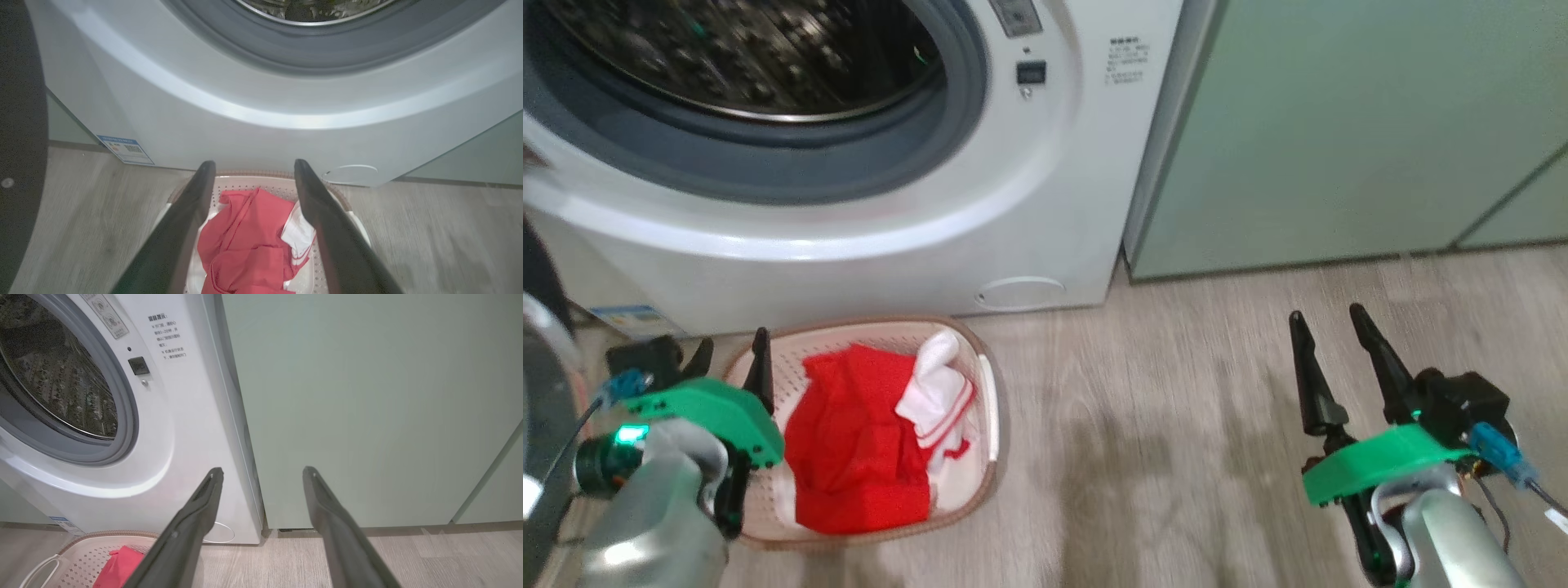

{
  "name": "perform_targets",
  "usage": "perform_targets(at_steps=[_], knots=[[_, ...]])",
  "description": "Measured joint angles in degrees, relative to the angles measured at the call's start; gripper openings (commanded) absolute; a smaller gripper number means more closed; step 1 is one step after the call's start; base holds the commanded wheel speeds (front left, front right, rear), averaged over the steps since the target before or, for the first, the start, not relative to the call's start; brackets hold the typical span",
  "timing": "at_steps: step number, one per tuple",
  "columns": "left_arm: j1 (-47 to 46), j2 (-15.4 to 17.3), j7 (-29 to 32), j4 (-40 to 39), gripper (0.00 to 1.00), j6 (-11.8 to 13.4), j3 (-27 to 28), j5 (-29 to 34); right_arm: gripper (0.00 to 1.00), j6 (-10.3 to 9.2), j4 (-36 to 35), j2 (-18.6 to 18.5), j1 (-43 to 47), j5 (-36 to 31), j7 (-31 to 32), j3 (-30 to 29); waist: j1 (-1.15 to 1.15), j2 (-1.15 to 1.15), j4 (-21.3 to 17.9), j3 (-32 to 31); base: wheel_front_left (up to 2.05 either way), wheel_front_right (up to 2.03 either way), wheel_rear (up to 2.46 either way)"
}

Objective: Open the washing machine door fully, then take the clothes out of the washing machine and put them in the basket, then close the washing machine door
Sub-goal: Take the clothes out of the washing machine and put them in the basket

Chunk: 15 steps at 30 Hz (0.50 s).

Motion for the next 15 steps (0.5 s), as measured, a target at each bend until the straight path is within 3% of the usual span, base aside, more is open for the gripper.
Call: perform_targets(at_steps=[8,15], knots=[[14.12,-1.13,0.0,-16.21,1.0,-0.19,13.1,7.12,1.0,0.0,-0.02,0.68,3.62,0.0,0.0,-0.48,0.0,0.0,2.13,-6.64,0.0,0.0,0.0],[23.14,-4.05,-0.02,-25.3,1.0,-1.59,18.48,13.81,1.0,0.0,-0.63,1.48,7.98,-0.19,0.0,-2.79,0.0,0.0,2.75,-10.84,0.0,0.0,0.0]])
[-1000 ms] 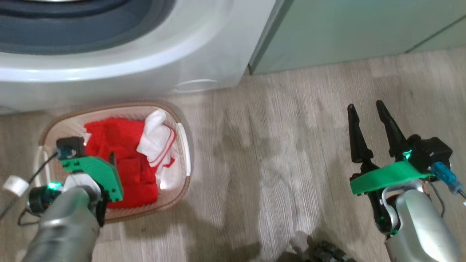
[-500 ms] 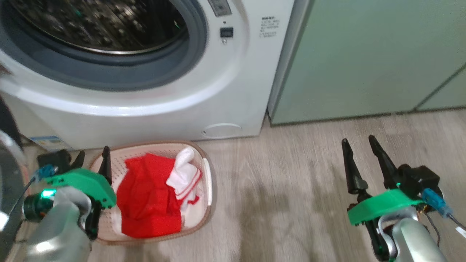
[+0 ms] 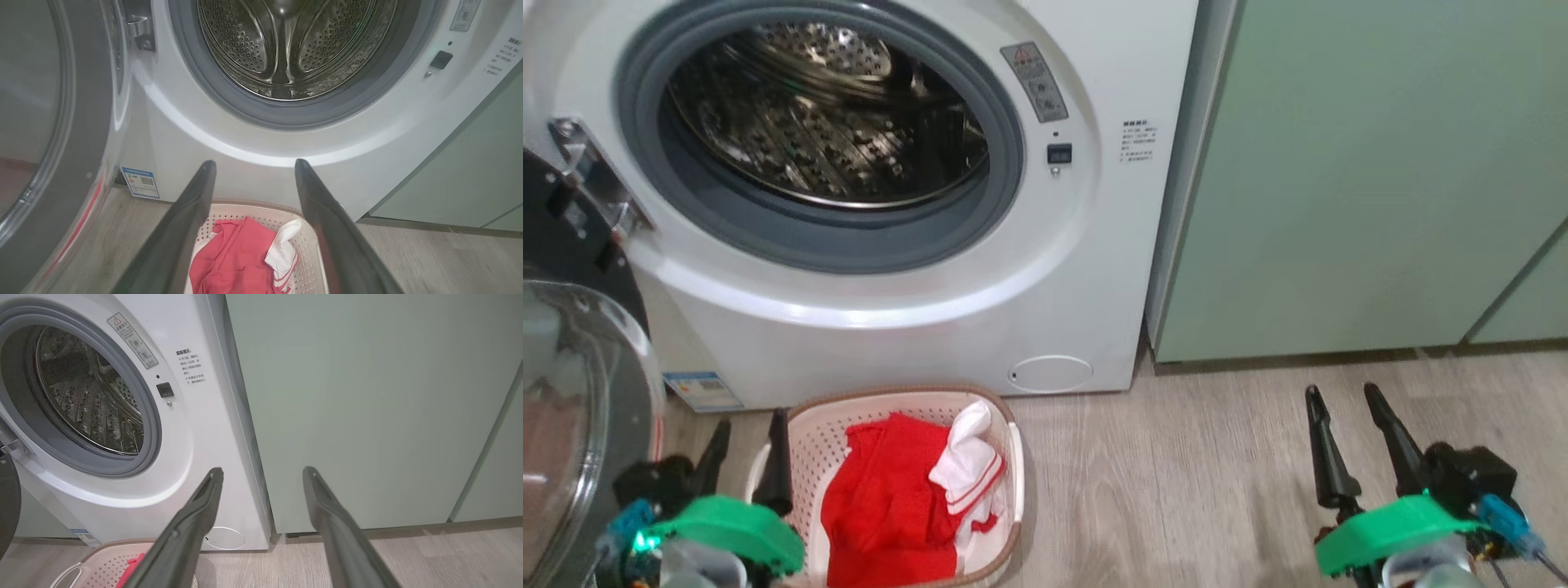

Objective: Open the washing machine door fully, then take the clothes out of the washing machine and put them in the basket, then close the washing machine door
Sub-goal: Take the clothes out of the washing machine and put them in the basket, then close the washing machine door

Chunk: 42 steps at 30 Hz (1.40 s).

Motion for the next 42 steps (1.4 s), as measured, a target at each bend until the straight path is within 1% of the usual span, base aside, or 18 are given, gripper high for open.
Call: perform_targets(at_steps=[5,10,17,21,30,36,42], knots=[[3.1,-2.02,-0.04,-2.43,1.0,-0.53,3.25,3.03,1.0,0.0,-0.35,0.18,1.47,-0.49,0.0,-0.83,0.0,0.0,0.4,-1.89,0.0,0.0,0.0],[4.02,-2.55,-0.04,-3.49,1.0,-1.04,5.44,5.55,1.0,0.0,-0.86,0.29,1.87,-1.38,0.0,-1.85,0.0,0.0,0.48,-2.55,0.0,0.0,0.0],[4.29,-3.66,-0.04,-4.3,1.0,-1.08,6.13,7.39,1.0,0.0,-1.11,0.34,1.91,-2.02,0.0,-2.13,0.0,0.0,0.68,-2.78,0.0,0.0,0.0],[4.29,-3.71,-0.04,-4.32,1.0,-1.08,6.58,8.06,1.0,0.0,-1.13,0.38,1.92,-2.02,0.0,-2.16,0.0,0.0,0.73,-2.65,0.0,0.0,0.0],[4.28,-3.68,-0.04,-3.68,1.0,-1.09,5.55,7.58,1.0,0.0,-1.08,0.41,1.92,-2.02,0.0,-2.15,0.0,0.0,0.89,-2.45,-0.05,0.05,0.0],[4.25,-3.54,-0.04,-3.41,1.0,-1.09,5.47,7.58,1.0,0.0,-1.04,0.42,1.91,-2.01,0.0,-2.11,0.0,0.0,0.8,-2.57,-0.93,0.93,0.0],[4.14,-3.44,-0.04,-3.41,1.0,-1.09,5.3,7.58,1.0,0.0,-0.91,0.47,1.91,-2.01,0.0,-2.09,0.0,0.0,0.77,-2.7,-1.75,1.75,0.0]])
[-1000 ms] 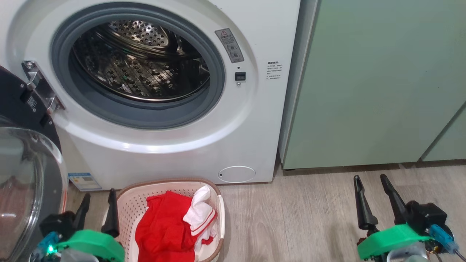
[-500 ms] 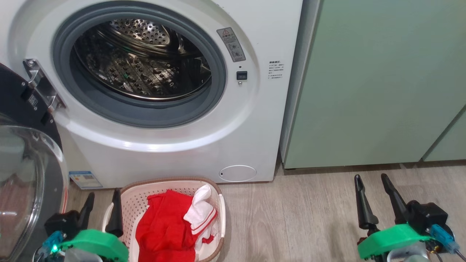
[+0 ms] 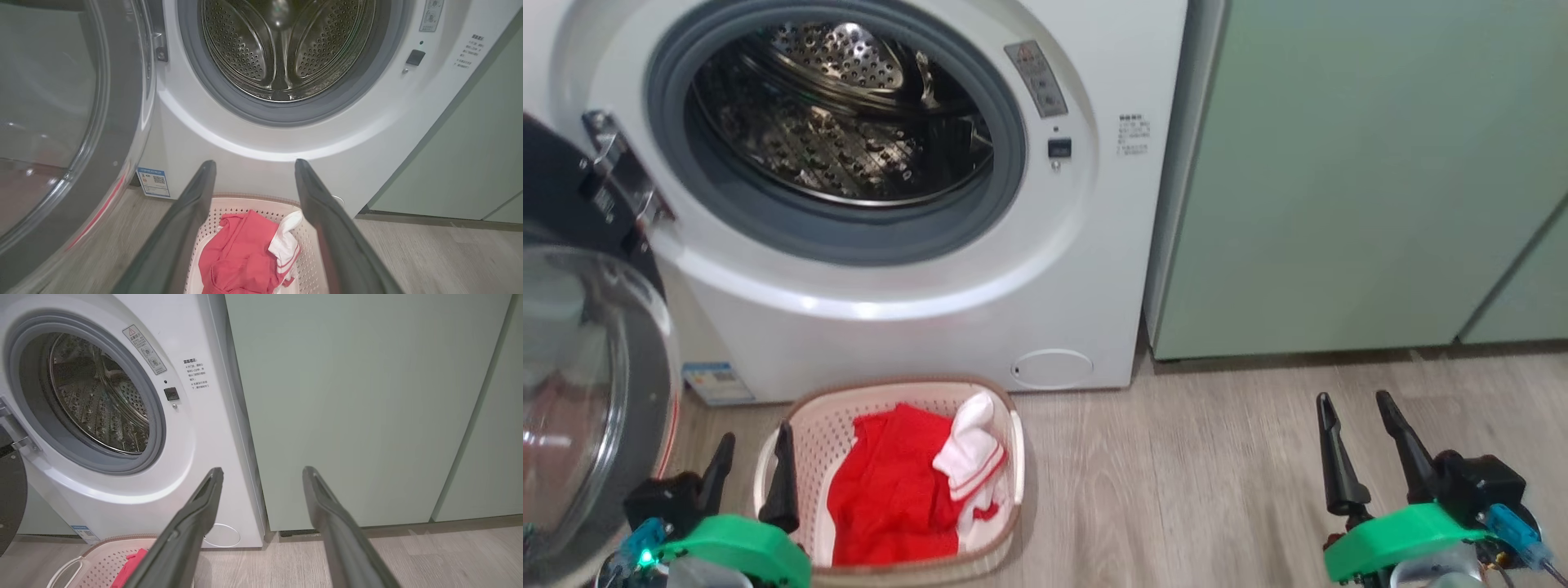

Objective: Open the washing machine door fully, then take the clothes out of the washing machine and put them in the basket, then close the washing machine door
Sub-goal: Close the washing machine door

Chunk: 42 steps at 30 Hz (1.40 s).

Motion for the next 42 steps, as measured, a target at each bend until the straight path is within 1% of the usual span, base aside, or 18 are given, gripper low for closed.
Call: perform_targets(at_steps=[11,16,21,30,37,42], knots=[[0.06,0.11,0.0,0.22,1.0,0.0,-0.75,0.0,1.0,0.0,0.14,0.02,0.06,0.0,0.0,0.01,0.0,0.0,0.41,-0.05,-2.12,2.02,0.1],[0.1,0.1,0.0,0.13,1.0,0.0,-1.15,-0.01,1.0,0.0,0.15,0.02,0.08,0.0,0.0,-0.01,0.0,0.0,0.52,-0.12,-1.47,1.44,0.02],[0.31,0.08,0.0,-0.07,1.0,0.0,-1.14,-0.01,1.0,0.0,0.23,0.02,0.27,0.0,0.0,-0.05,0.0,0.0,0.53,-0.17,-0.77,0.77,0.0],[0.26,0.01,0.0,-0.51,1.0,0.0,-1.08,0.0,1.0,0.0,0.22,0.03,0.27,0.01,0.0,-0.15,0.0,0.0,0.86,-0.18,0.0,0.0,0.0],[0.19,-0.65,0.0,-0.77,1.0,0.0,0.19,0.09,1.0,0.0,0.15,0.24,0.74,0.0,0.0,-0.77,0.0,0.0,3.64,-0.14,0.0,0.0,0.0],[0.09,-1.45,0.0,-1.33,1.0,0.0,1.18,0.9,1.0,0.0,0.13,0.9,1.31,0.09,0.0,-0.7,0.0,0.0,7.1,-0.1,0.0,0.0,0.0]])
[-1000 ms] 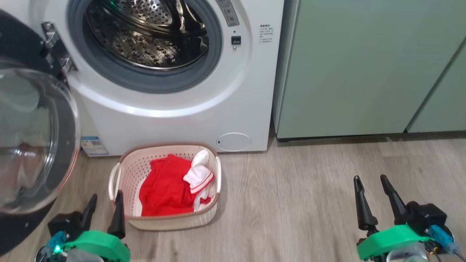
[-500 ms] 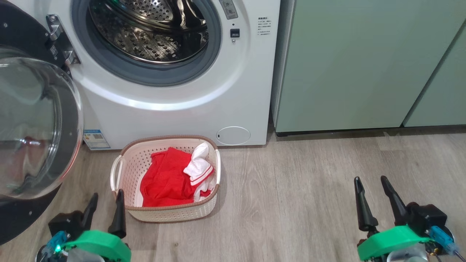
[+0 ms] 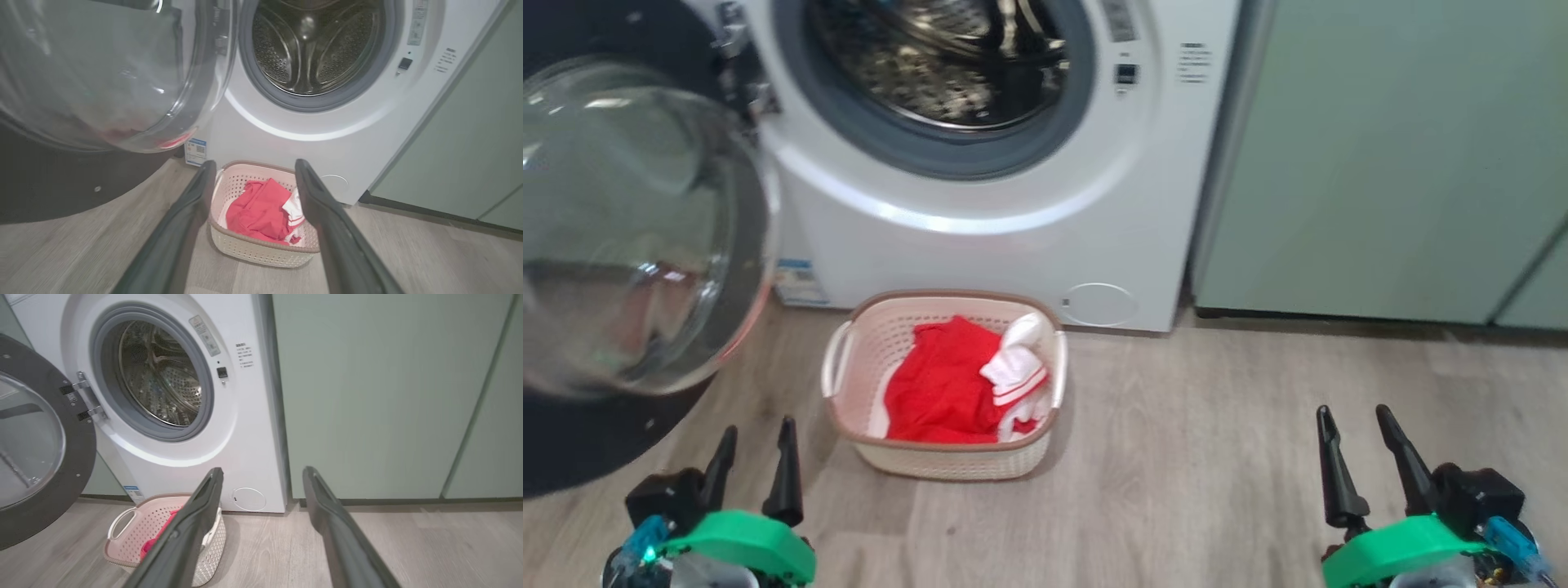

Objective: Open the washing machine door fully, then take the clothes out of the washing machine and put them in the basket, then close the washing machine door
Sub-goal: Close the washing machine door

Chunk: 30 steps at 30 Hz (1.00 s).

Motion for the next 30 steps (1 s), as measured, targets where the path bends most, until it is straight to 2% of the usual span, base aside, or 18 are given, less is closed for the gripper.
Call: perform_targets(at_steps=[23,30], knots=[[-2.63,-0.55,-0.01,0.62,1.0,0.0,4.77,4.75,1.0,0.0,-0.15,0.94,-0.23,0.01,0.0,-0.05,0.0,0.0,23.14,0.45,0.0,0.0,0.0],[-2.65,-0.8,-0.01,-0.65,1.0,0.0,8.08,4.71,1.0,0.0,0.46,1.01,-3.66,0.01,0.0,2.58,0.0,0.0,26.49,2.0,0.0,0.0,0.0]])
